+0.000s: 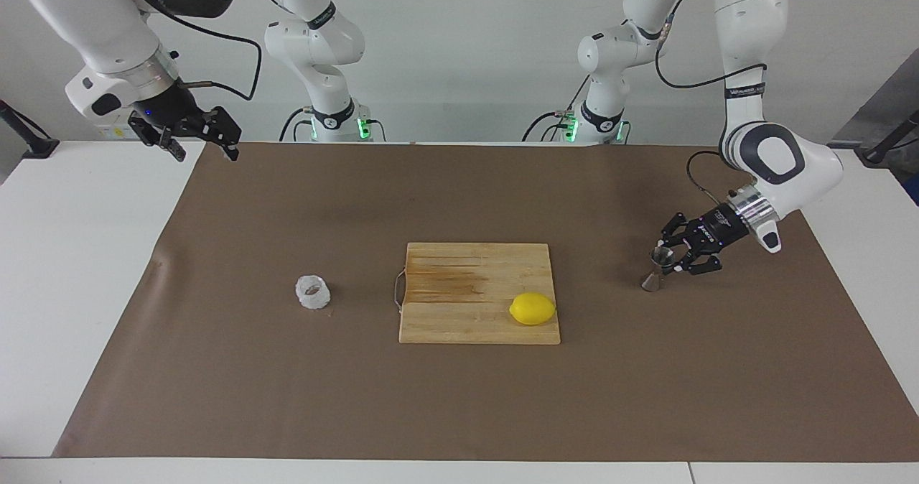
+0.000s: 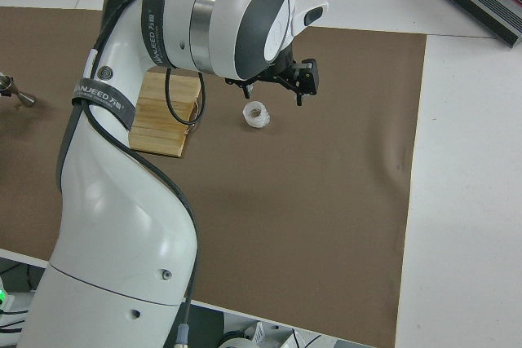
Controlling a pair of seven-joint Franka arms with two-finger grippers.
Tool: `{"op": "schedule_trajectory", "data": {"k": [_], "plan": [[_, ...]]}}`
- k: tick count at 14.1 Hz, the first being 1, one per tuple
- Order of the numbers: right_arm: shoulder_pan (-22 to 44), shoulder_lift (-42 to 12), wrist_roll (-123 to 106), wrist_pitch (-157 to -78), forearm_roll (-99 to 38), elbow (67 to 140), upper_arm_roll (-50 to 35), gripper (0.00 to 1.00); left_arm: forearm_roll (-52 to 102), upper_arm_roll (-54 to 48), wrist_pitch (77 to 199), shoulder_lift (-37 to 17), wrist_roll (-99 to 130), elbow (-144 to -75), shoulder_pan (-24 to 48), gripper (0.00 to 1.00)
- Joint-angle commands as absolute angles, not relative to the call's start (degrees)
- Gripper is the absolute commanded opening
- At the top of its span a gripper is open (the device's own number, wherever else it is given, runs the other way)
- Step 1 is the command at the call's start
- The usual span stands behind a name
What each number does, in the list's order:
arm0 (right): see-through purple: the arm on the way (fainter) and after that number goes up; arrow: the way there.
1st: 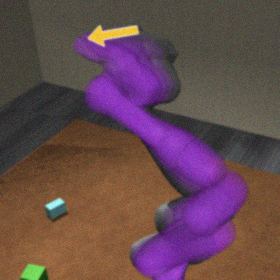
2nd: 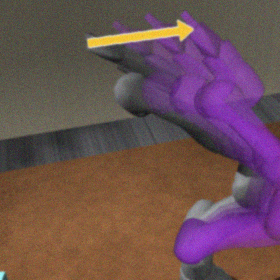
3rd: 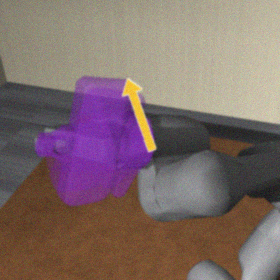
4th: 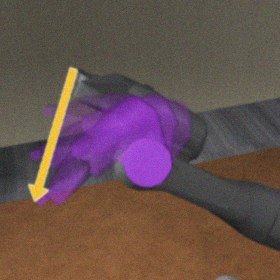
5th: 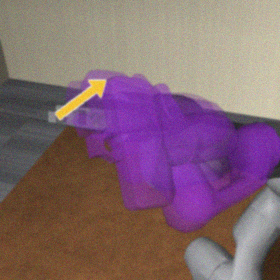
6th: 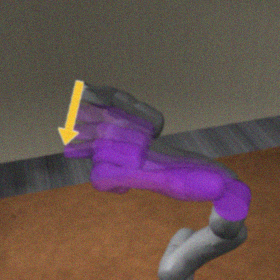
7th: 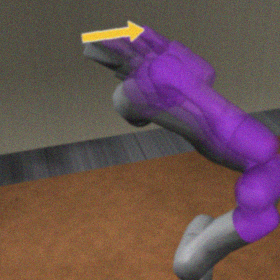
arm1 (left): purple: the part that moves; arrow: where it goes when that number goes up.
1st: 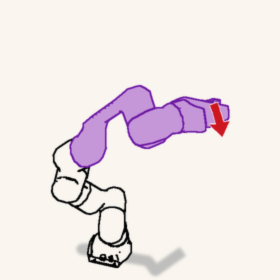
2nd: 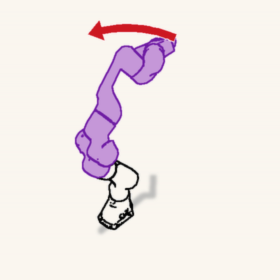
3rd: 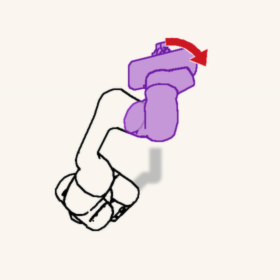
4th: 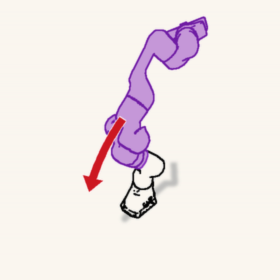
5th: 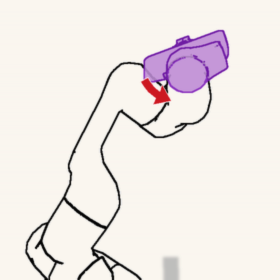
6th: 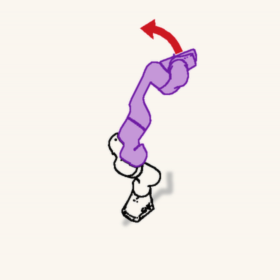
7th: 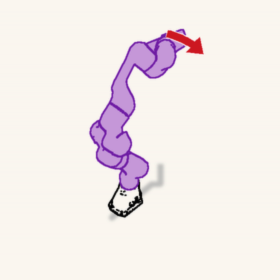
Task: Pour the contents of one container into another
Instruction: 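Close the left gripper around the small metal cup, then lift the metal cup with the left gripper toward the wooden board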
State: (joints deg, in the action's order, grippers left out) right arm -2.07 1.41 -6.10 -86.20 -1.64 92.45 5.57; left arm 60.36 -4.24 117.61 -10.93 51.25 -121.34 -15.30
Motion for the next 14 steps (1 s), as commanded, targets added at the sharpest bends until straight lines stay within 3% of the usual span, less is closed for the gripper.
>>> {"op": "schedule_trajectory", "data": {"k": [1, 10, 14], "plan": [[-2.29, 2.81, -5.27, -86.13, -1.05, 93.96, 5.10, 1.00, 61.70, -4.04, 117.25, -8.97, 51.59, -122.26, -15.12, 0.00], [-2.29, 2.81, -5.27, -86.13, -1.05, 93.96, 5.10, 1.00, 65.64, -4.57, 115.58, -4.49, 57.55, -121.55, -13.98, 0.00], [-2.29, 2.81, -5.27, -86.13, -1.05, 93.96, 5.10, 1.00, 72.49, -5.10, 116.89, -4.48, 61.35, -119.79, -8.54, 0.00]]}}
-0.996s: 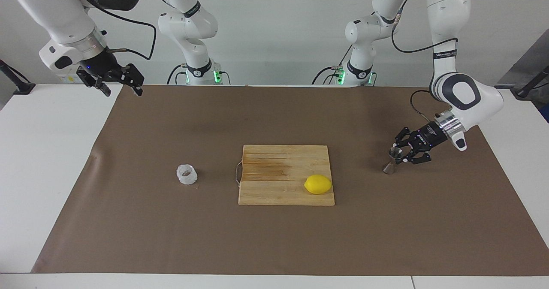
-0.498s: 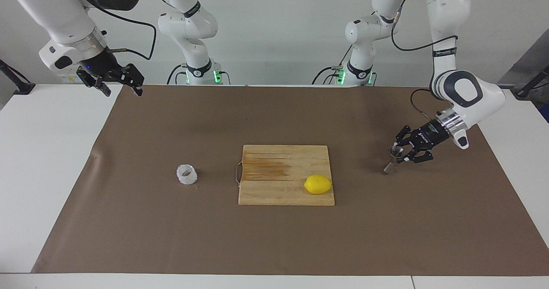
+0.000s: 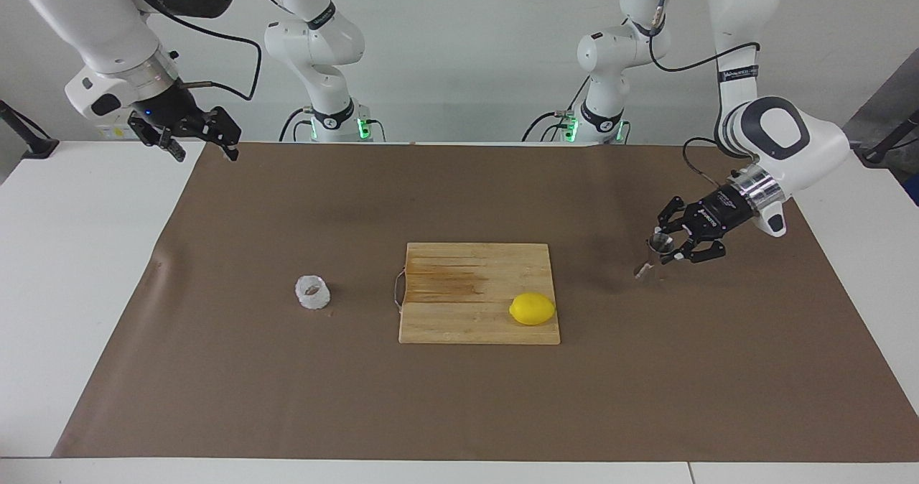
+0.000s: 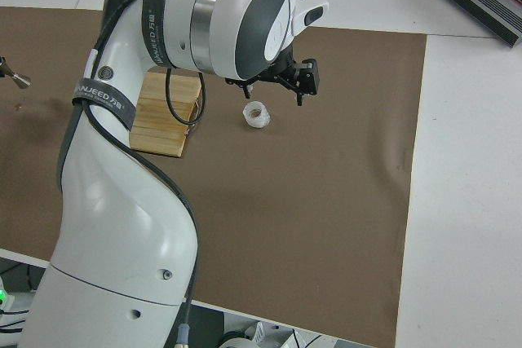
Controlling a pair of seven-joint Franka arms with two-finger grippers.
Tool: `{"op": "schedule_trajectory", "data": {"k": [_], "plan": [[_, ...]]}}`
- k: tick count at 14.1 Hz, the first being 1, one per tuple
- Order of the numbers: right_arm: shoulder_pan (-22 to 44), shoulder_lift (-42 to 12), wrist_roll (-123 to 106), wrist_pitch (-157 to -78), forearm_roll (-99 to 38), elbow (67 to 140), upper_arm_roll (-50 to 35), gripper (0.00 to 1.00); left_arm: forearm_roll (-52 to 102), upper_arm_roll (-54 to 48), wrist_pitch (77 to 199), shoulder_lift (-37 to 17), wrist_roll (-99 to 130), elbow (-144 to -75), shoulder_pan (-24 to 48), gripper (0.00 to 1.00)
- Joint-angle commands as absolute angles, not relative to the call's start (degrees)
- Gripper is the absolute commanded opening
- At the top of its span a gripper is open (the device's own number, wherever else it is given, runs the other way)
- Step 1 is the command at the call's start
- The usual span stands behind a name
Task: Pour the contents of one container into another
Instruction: 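Lift the metal cup with the left gripper toward the wooden board, then lower the metal cup onto the board center with the left gripper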
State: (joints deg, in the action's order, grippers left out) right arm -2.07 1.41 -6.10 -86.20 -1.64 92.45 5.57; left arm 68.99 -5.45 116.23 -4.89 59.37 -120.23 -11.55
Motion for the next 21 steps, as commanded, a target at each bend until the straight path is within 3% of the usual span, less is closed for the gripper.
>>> {"op": "schedule_trajectory", "data": {"k": [1, 6, 10, 18, 21], "plan": [[-2.29, 2.81, -5.27, -86.13, -1.05, 93.96, 5.10, 1.00, 73.81, -5.18, 116.98, -4.48, 61.43, -119.71, -7.83, 0.00], [-2.29, 2.81, -5.27, -86.13, -1.05, 93.96, 5.10, 1.00, 76.29, -10.18, 117.51, -3.43, 62.93, -119.62, -4.93, 0.00], [-2.29, 2.81, -5.27, -86.13, -1.05, 93.96, 5.10, 1.00, 80.32, -10.63, 124.09, -3.78, 63.98, -119.53, 2.27, 0.00], [-2.29, 2.81, -5.27, -86.13, -1.05, 93.96, 5.10, 1.00, 91.91, -10.81, 148.94, -6.41, 72.69, -116.98, 20.37, 0.00], [-2.29, 2.81, -5.27, -86.05, -1.05, 93.96, 5.10, 1.00, 95.88, -10.90, 151.86, -9.48, 72.51, -115.15, 23.81, 0.00]]}}
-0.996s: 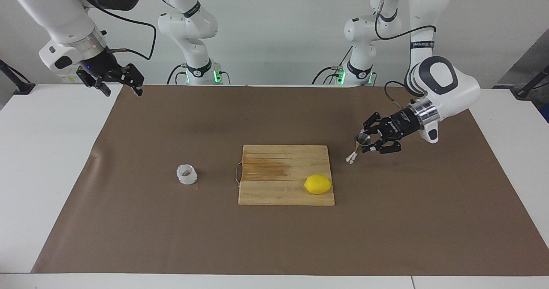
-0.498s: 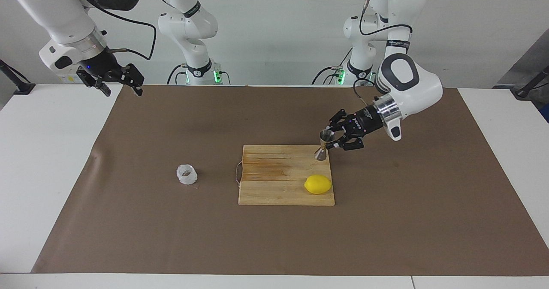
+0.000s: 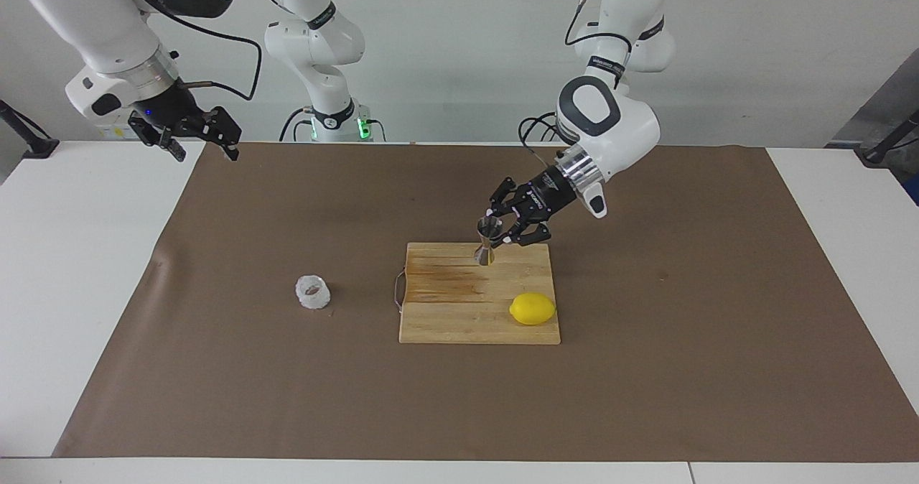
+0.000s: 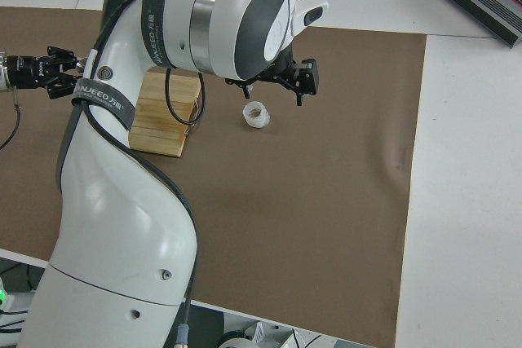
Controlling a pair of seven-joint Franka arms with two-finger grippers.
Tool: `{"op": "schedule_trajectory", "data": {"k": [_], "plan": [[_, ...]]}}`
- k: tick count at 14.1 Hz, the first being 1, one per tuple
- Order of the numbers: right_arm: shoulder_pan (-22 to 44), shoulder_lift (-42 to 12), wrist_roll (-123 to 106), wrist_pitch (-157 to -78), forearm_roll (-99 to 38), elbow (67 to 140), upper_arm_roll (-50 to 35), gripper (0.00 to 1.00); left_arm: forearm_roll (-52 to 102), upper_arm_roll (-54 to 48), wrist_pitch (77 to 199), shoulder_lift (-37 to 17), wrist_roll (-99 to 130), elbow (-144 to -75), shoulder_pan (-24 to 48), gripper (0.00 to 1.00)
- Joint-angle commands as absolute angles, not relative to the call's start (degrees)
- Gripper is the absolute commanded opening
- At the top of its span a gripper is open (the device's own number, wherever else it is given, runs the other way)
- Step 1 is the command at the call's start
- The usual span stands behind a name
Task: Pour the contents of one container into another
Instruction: 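Lower the metal cup onto the board center with the left gripper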
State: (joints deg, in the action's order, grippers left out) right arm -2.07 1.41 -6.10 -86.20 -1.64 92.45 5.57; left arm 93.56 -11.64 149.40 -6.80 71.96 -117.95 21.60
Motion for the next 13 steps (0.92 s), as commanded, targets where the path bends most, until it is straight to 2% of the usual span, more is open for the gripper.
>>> {"op": "schedule_trajectory", "data": {"k": [1, 7, 9, 13], "plan": [[-2.29, 2.81, -5.27, -86.13, -1.05, 93.96, 5.10, 1.00, 96.24, -11.07, 153.09, -10.97, 72.51, -114.61, 24.17, 0.00], [-2.29, 2.81, -5.27, -86.13, -1.05, 93.96, 5.10, 1.00, 96.33, -15.81, 158.01, -18.53, 68.64, -109.17, 24.26, 0.00], [-2.29, 2.81, -5.27, -86.13, -1.05, 93.96, 5.10, 1.00, 96.33, -17.05, 161.88, -19.68, 68.12, -109.07, 25.83, 0.00], [-2.29, 2.81, -5.27, -86.13, -1.05, 93.96, 5.10, 1.00, 96.42, -17.14, 162.07, -20.30, 67.32, -108.72, 25.93, 0.00]]}}
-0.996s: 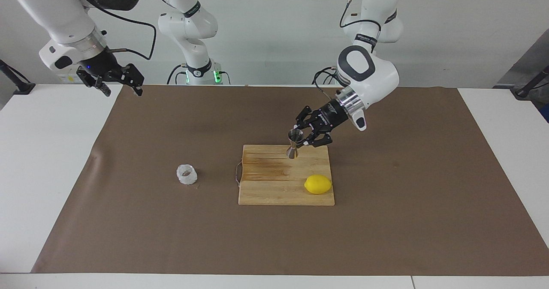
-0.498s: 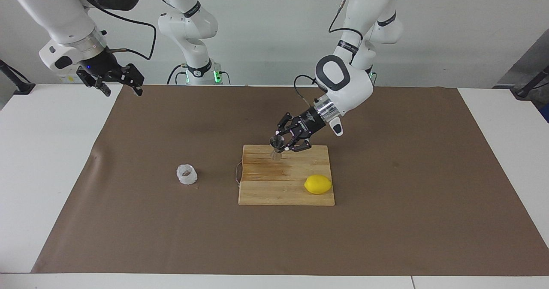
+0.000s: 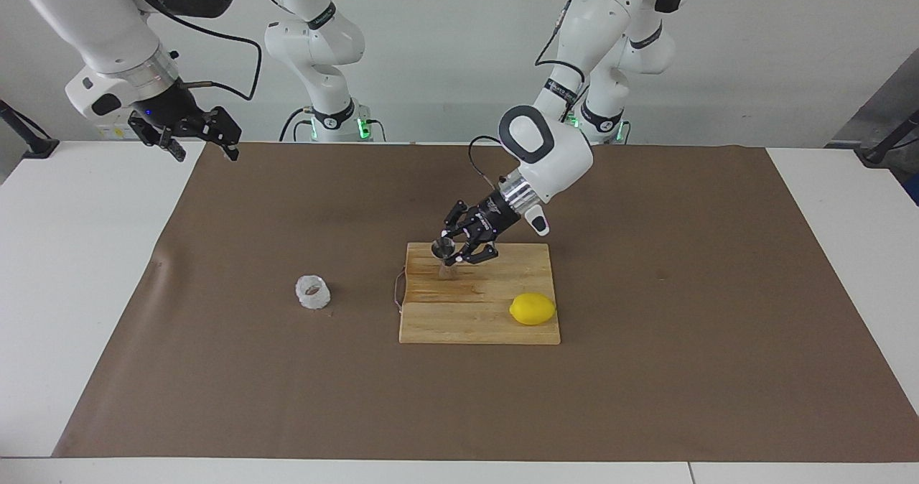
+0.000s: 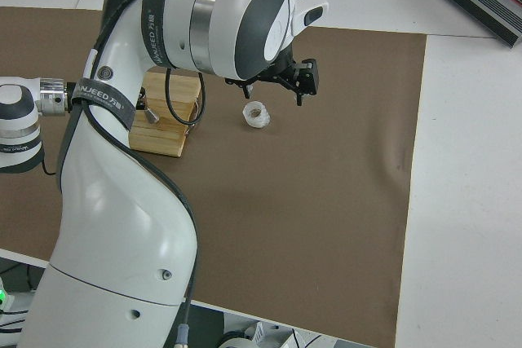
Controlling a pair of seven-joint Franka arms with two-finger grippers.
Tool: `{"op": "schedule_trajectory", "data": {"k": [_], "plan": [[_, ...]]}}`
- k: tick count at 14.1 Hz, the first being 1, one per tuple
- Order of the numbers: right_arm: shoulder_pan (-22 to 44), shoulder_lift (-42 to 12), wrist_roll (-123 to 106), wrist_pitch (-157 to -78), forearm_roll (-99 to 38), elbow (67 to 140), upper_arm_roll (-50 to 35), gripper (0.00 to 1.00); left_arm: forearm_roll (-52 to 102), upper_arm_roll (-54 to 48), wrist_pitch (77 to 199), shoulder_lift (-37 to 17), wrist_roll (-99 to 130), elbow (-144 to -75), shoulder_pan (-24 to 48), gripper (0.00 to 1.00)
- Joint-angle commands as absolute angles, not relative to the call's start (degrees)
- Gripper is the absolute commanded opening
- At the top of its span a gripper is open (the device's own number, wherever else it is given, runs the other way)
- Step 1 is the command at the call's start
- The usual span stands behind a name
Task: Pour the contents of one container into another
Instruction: 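Lower the metal cup onto the board center with the left gripper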
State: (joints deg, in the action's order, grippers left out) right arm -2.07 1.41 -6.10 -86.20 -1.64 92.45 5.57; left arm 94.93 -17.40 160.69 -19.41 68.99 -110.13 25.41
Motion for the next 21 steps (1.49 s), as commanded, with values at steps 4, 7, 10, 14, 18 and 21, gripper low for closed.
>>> {"op": "schedule_trajectory", "data": {"k": [4, 7, 10, 14, 18, 21], "plan": [[-2.29, 2.81, -5.27, -86.05, -1.05, 93.96, 5.10, 1.00, 96.50, -17.14, 163.04, -21.36, 66.97, -108.98, 26.28, 0.00], [-2.29, 2.81, -5.27, -86.13, -1.05, 93.96, 5.10, 1.00, 97.29, -17.14, 163.04, -21.36, 66.89, -109.42, 26.02, 0.00], [-2.29, 2.81, -5.27, -86.13, -1.05, 93.96, 5.10, 1.00, 97.56, -17.14, 163.04, -21.36, 65.13, -109.95, 25.84, 0.00], [-2.29, 2.81, -5.27, -86.13, -1.05, 93.96, 5.10, 1.00, 98.09, -17.14, 162.86, -21.36, 64.78, -110.13, 25.23, 0.11], [-2.29, 2.81, -5.27, -86.13, -1.05, 93.96, 5.10, 1.00, 98.17, -17.23, 161.90, -21.27, 64.34, -110.48, 24.43, 0.31], [-2.29, 2.81, -5.27, -86.13, -1.05, 93.96, 5.10, 1.00, 98.26, -17.14, 161.63, -21.18, 64.34, -110.57, 24.43, 0.46]]}}
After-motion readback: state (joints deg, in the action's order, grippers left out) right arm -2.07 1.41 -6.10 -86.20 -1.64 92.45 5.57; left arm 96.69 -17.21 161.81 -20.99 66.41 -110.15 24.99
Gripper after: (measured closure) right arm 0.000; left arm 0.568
